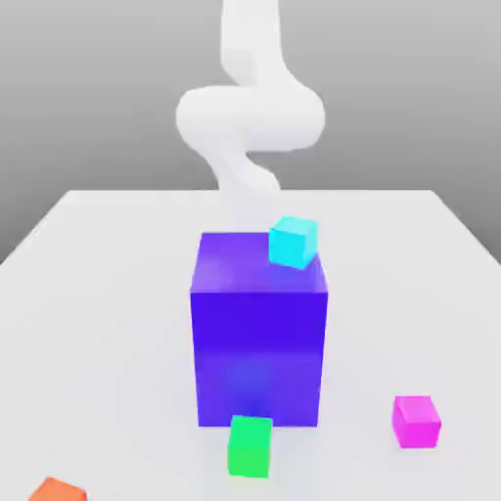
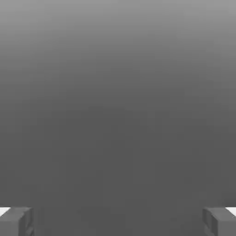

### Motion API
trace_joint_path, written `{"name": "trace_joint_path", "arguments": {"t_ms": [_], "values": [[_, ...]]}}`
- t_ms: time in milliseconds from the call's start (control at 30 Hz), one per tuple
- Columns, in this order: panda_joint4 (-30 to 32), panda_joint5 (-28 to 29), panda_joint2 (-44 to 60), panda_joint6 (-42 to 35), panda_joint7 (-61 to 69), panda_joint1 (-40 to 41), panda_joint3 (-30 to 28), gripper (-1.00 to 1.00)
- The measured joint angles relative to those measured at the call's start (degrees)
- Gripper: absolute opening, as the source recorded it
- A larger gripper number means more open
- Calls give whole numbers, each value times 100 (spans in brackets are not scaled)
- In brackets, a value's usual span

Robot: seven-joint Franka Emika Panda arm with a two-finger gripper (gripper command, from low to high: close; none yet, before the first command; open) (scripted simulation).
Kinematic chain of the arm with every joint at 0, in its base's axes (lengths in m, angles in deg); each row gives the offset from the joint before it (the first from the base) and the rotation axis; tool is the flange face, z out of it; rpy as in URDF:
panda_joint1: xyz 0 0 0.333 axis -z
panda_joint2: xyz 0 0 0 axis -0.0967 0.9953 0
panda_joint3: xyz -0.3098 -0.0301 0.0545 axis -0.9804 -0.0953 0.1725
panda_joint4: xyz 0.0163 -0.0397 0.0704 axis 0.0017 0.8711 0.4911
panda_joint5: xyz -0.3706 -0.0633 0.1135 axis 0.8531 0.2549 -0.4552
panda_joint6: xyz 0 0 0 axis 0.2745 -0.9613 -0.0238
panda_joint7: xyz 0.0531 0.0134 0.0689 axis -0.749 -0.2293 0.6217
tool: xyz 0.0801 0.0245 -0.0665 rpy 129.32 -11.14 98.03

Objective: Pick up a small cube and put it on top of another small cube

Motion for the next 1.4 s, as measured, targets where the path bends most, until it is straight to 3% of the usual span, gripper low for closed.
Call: {"name": "trace_joint_path", "arguments": {"t_ms": [500,667,700,933,1100,1400], "values": [[2389,543,-41,-1354,3864,-1587,-681,0],[3077,659,425,-445,4124,-1650,-803,0],[3175,673,509,-267,4129,-1644,-817,-100],[3184,634,514,-263,4155,-1633,-804,-100],[2635,513,35,-1291,4153,-1648,-672,-100],[2819,-188,460,-605,2871,-2057,137,-100]]}}
